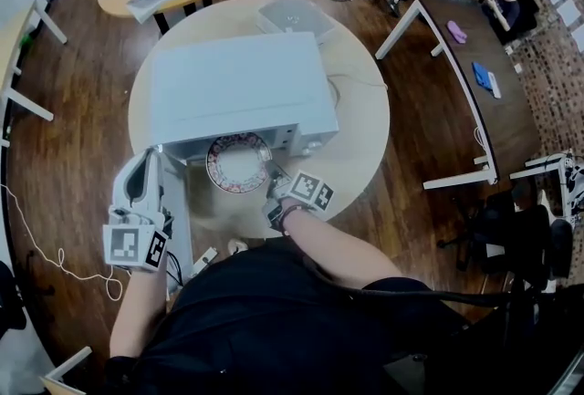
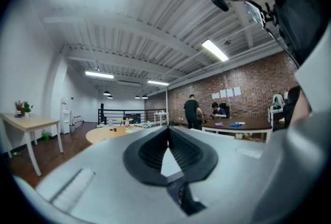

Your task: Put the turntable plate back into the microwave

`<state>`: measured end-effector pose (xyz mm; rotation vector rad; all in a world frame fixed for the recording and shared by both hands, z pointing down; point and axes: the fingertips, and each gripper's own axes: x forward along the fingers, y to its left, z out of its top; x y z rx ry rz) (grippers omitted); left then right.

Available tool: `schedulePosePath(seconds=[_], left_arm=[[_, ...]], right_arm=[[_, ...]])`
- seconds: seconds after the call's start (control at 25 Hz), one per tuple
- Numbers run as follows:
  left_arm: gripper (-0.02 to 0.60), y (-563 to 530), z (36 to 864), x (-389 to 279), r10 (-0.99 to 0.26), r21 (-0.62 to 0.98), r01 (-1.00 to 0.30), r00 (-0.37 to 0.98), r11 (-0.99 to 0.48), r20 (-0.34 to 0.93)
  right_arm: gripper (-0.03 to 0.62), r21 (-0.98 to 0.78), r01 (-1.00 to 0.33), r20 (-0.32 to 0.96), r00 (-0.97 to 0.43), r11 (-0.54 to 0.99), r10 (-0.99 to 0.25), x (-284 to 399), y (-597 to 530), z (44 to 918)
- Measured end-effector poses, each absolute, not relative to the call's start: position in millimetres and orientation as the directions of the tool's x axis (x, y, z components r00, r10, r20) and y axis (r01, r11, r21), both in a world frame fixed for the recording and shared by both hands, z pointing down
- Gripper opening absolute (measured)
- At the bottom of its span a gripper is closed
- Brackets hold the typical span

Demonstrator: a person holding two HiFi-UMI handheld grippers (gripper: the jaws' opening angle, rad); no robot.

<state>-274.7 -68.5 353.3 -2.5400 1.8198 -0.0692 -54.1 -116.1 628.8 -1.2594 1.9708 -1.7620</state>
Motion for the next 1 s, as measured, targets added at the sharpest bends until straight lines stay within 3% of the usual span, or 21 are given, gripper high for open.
schedulePosePath(seconds=[1.0], left_arm=[[0.003,-83.7,351.4,-270.5,-0.948,-0.041,-0.947,0.318,-0.318,0.023]], right_arm=[[0.018,-0.883,-0.462,0.382,-0.600,-0.086,-0.703,-60.4,-139.4,630.0]])
